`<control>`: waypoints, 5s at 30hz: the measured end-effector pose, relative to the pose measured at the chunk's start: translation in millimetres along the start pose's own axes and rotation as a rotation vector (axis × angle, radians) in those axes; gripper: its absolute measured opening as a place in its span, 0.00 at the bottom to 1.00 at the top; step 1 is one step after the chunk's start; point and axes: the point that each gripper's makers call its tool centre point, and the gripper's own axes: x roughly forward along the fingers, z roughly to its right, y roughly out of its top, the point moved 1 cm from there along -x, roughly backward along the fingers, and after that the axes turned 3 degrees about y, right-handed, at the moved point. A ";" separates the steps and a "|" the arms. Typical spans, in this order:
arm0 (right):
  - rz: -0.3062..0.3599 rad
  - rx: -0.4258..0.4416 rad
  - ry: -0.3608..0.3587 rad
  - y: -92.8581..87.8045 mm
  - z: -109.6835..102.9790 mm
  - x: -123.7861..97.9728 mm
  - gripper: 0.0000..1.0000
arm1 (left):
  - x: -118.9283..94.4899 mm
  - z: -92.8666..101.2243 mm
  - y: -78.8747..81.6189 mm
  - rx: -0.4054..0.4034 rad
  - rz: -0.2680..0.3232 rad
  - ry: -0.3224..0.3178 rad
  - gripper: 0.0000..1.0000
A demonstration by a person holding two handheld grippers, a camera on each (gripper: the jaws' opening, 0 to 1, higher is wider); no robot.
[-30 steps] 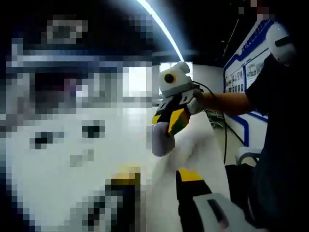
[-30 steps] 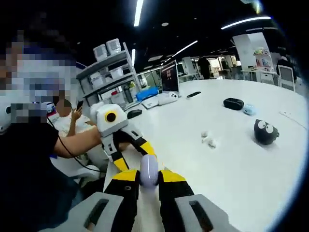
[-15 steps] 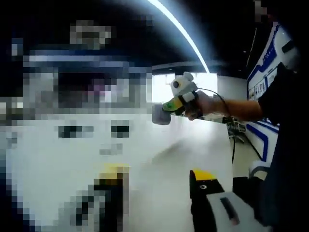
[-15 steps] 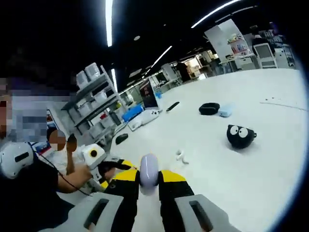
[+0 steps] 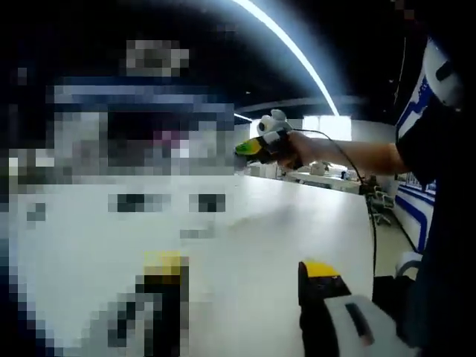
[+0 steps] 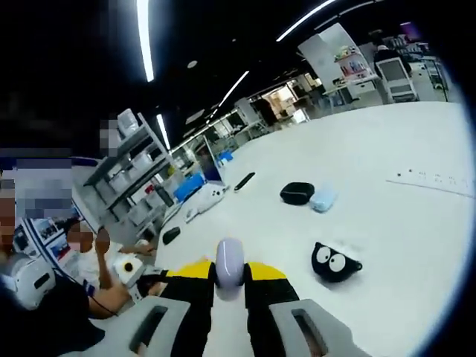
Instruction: Pick up the earbuds from the table and place the earbuds into the earbud case
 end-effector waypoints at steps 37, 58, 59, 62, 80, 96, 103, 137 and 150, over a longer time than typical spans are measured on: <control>-0.285 0.214 -0.075 21.1 152.7 75.5 0.15 | -6.6 -14.5 -15.8 -0.079 -0.036 0.042 0.60; -0.390 0.328 -0.098 32.3 197.4 84.1 0.19 | -7.2 -16.2 -19.5 -0.068 -0.053 0.049 0.59; -0.399 0.305 -0.098 32.7 197.4 83.9 0.19 | -6.9 -15.6 -19.7 -0.067 -0.055 0.046 0.59; -0.423 0.181 -0.115 34.9 199.4 82.8 0.21 | -6.3 -14.3 -20.6 -0.067 -0.060 0.039 0.59; -0.589 -0.471 -0.276 24.4 186.3 95.0 0.39 | -5.6 -11.3 -21.9 -0.056 -0.067 0.031 0.59; -0.767 -0.749 -0.174 24.8 198.6 86.4 0.33 | -6.5 -11.9 -20.1 -0.065 -0.059 0.027 0.58; -0.803 -0.835 -0.106 24.1 197.6 87.0 0.33 | -6.9 -10.3 -21.9 -0.060 -0.070 0.018 0.58; -0.741 -0.729 -0.164 28.8 176.7 139.7 0.32 | -6.1 -3.4 -27.2 -0.031 -0.101 -0.019 0.58; -0.805 -0.848 -0.093 31.9 181.9 139.8 0.32 | -6.9 -2.5 -27.3 -0.034 -0.100 -0.029 0.58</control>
